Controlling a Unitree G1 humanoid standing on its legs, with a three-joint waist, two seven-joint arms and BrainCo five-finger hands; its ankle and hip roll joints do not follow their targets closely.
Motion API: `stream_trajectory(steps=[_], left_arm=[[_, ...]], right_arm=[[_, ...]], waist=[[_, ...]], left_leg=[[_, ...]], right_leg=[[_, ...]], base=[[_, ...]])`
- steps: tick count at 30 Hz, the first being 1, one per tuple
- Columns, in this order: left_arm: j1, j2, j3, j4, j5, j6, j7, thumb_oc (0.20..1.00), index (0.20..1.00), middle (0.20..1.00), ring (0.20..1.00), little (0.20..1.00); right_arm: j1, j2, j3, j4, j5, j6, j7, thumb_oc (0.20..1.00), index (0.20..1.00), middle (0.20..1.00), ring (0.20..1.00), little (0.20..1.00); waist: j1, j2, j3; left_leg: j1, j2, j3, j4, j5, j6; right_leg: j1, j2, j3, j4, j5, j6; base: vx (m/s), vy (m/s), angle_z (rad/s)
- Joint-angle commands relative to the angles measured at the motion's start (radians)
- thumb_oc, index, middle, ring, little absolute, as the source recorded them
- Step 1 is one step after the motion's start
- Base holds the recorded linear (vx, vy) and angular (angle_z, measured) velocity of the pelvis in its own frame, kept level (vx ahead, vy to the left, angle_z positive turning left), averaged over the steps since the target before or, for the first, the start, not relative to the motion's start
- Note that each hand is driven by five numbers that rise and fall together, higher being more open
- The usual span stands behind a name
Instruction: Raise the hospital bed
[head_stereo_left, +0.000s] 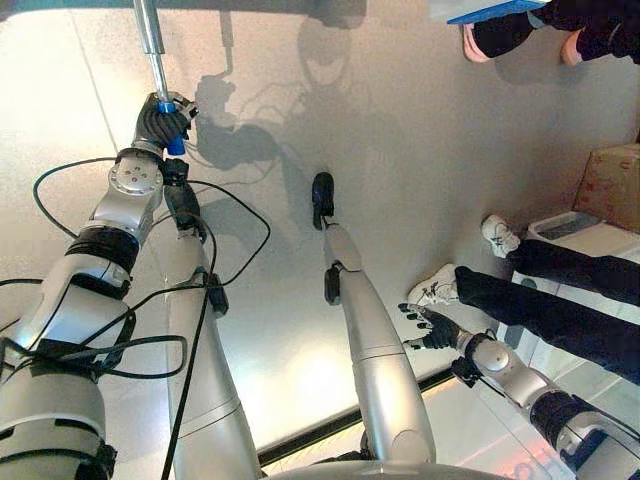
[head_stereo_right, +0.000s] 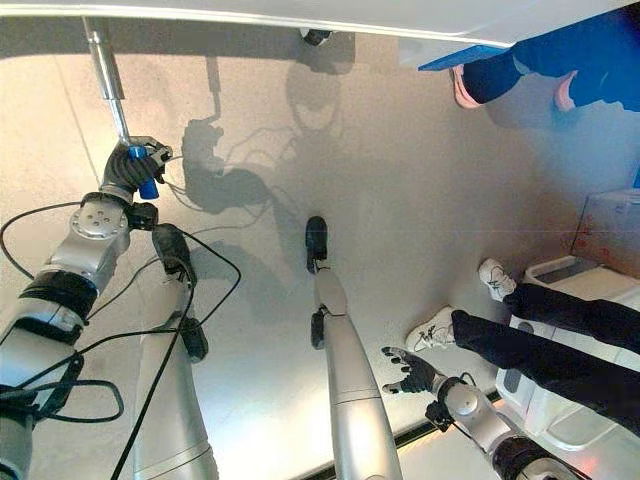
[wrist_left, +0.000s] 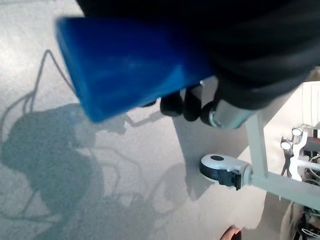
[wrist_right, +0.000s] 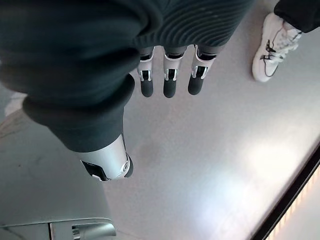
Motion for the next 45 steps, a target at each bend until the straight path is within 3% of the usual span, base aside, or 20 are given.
stream_trajectory(steps=[1, 18, 19, 20, 21, 41, 42, 45], left_arm=[[-0.048, 0.036, -0.001, 0.022, 0.027, 0.019, 0.04, 0.2, 0.2, 0.2, 0.2, 0.2], [-0.021, -0.016, 0.027, 0.064, 0.05, 0.027, 0.044, 0.2, 0.2, 0.2, 0.2, 0.2], [-0.017, -0.023, 0.024, 0.071, 0.048, 0.031, 0.036, 0.398, 0.398, 0.398, 0.398, 0.398], [-0.017, -0.023, 0.024, 0.071, 0.048, 0.031, 0.036, 0.398, 0.398, 0.398, 0.398, 0.398], [-0.019, -0.024, 0.024, 0.075, 0.049, 0.034, 0.035, 1.0, 1.0, 1.0, 1.0, 1.0], [-0.043, -0.049, 0.008, 0.135, 0.055, 0.051, 0.026, 1.0, 1.0, 1.0, 1.0, 1.0], [-0.019, -0.066, 0.008, 0.134, 0.067, 0.053, 0.02, 1.0, 1.0, 1.0, 1.0, 1.0], [-0.004, -0.071, 0.009, 0.14, 0.078, 0.06, 0.016, 1.0, 1.0, 1.0, 1.0, 1.0]], right_arm=[[0.023, -0.071, 0.042, -0.023, 0.016, 0.022, -0.003, 1.0, 1.0, 1.0, 1.0, 1.0], [0.029, -0.095, 0.029, -0.044, 0.013, 0.015, -0.005, 1.0, 1.0, 1.0, 1.0, 1.0], [0.031, -0.093, 0.027, -0.043, 0.014, 0.014, -0.006, 1.0, 1.0, 1.0, 1.0, 1.0], [0.031, -0.093, 0.027, -0.043, 0.014, 0.014, -0.006, 1.0, 1.0, 1.0, 1.0, 1.0], [0.031, -0.095, 0.028, -0.041, 0.011, 0.015, -0.005, 1.0, 1.0, 1.0, 1.0, 1.0], [0.037, -0.105, 0.041, -0.033, 0.013, 0.021, -0.008, 1.0, 1.0, 1.0, 1.0, 1.0], [0.032, -0.108, 0.049, -0.032, 0.012, 0.02, -0.01, 1.0, 1.0, 1.0, 1.0, 1.0], [0.032, -0.11, 0.05, -0.038, 0.012, 0.021, -0.01, 1.0, 1.0, 1.0, 1.0, 1.0]], waist=[[-0.009, -0.073, 0.015], [-0.018, -0.073, 0.015], [-0.018, -0.07, 0.015], [-0.018, -0.07, 0.015], [-0.017, -0.068, 0.015], [-0.01, -0.061, 0.015], [-0.002, -0.058, 0.015], [0.001, -0.061, 0.015]], left_leg=[[0.098, -0.049, 0.063, 0.124, -0.198, 0.026], [0.126, -0.037, 0.056, 0.077, -0.159, 0.018], [0.126, -0.039, 0.056, 0.068, -0.151, 0.017], [0.126, -0.039, 0.056, 0.068, -0.151, 0.017], [0.127, -0.038, 0.056, 0.062, -0.148, 0.017], [0.14, -0.046, 0.046, -0.01, -0.095, 0.006], [0.15, -0.046, 0.043, -0.047, -0.065, -0.001], [0.155, -0.049, 0.04, -0.055, -0.056, -0.003]], right_leg=[[-0.02, 0.015, 0.012, -0.066, 0.052, -0.005], [-0.018, 0.018, -0.007, -0.046, 0.055, -0.021], [-0.018, 0.015, -0.01, -0.046, 0.057, -0.021], [-0.018, 0.015, -0.01, -0.046, 0.057, -0.021], [-0.018, 0.013, -0.01, -0.046, 0.057, -0.021], [-0.015, 0.001, -0.028, -0.043, 0.057, -0.029], [-0.001, -0.005, -0.037, -0.049, 0.055, -0.031], [0.006, -0.005, -0.042, -0.047, 0.052, -0.034]], base=[[-0.02, -0.035, -0.01], [-0.02, -0.04, -0.03], [-0.03, -0.039, 0.01], [0.0, 0.0, 0.0], [-0.02, -0.021, 0.04], [0.0, -0.022, 0.03], [0.0, -0.076, 0.01], [-0.01, -0.055, 0.1]])
